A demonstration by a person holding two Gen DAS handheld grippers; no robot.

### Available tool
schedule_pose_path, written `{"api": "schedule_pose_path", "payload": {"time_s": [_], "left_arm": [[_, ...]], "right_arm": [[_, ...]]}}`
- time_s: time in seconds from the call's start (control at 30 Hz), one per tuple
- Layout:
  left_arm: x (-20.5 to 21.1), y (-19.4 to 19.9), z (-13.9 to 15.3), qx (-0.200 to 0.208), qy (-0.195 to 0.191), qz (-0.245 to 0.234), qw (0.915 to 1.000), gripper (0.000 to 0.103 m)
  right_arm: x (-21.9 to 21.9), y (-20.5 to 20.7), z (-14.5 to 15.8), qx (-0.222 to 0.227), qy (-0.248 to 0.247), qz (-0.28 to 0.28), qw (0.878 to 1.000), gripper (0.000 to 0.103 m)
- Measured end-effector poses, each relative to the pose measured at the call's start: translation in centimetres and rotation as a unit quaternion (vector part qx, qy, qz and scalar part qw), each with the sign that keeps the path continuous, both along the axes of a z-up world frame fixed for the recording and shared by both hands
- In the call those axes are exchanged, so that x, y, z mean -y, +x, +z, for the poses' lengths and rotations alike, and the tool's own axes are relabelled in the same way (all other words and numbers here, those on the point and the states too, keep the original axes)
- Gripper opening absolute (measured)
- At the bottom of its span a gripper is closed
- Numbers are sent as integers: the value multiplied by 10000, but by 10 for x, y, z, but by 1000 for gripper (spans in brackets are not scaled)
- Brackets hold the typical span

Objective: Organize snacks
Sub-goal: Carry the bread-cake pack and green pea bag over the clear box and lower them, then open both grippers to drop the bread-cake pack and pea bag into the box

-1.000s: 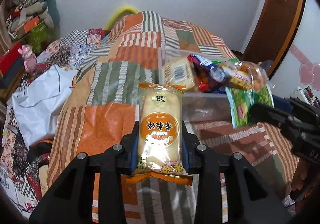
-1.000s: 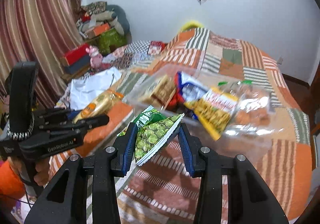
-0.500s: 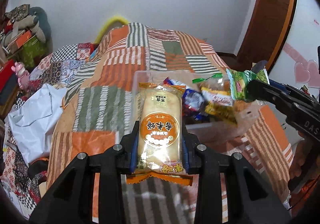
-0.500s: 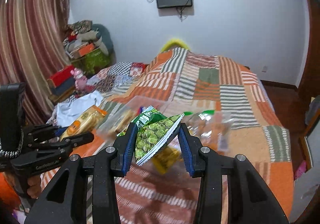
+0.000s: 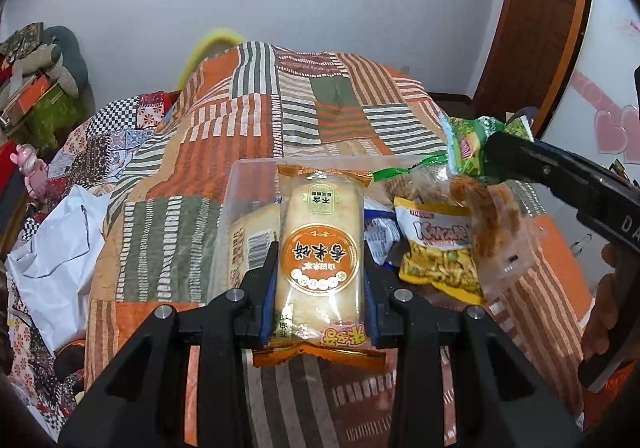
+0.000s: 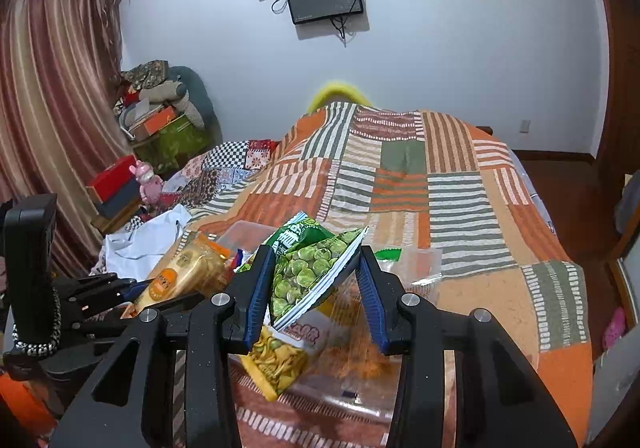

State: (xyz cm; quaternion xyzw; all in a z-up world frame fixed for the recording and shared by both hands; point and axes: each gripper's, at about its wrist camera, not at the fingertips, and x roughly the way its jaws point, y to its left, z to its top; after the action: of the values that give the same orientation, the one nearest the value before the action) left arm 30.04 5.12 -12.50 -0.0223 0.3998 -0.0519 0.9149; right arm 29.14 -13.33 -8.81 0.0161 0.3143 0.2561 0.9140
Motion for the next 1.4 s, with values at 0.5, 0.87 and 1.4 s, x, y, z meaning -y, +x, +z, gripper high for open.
{"api": "schedule_pose_path", "payload": {"time_s": [0.5, 0.87, 1.4], "left_arm": [[2, 27, -12, -21, -89, -36, 10000, 34], [5, 23, -11, 69, -30, -105, 9999, 52], [-3, -32, 42, 505, -31, 76, 9987, 54]], "right_arm": [[-20, 30, -25, -431, -328, 240, 9982, 41], [-11, 25, -23, -414, -281, 170, 9986, 46], [17, -30, 26, 68, -79, 90, 9999, 46]]}}
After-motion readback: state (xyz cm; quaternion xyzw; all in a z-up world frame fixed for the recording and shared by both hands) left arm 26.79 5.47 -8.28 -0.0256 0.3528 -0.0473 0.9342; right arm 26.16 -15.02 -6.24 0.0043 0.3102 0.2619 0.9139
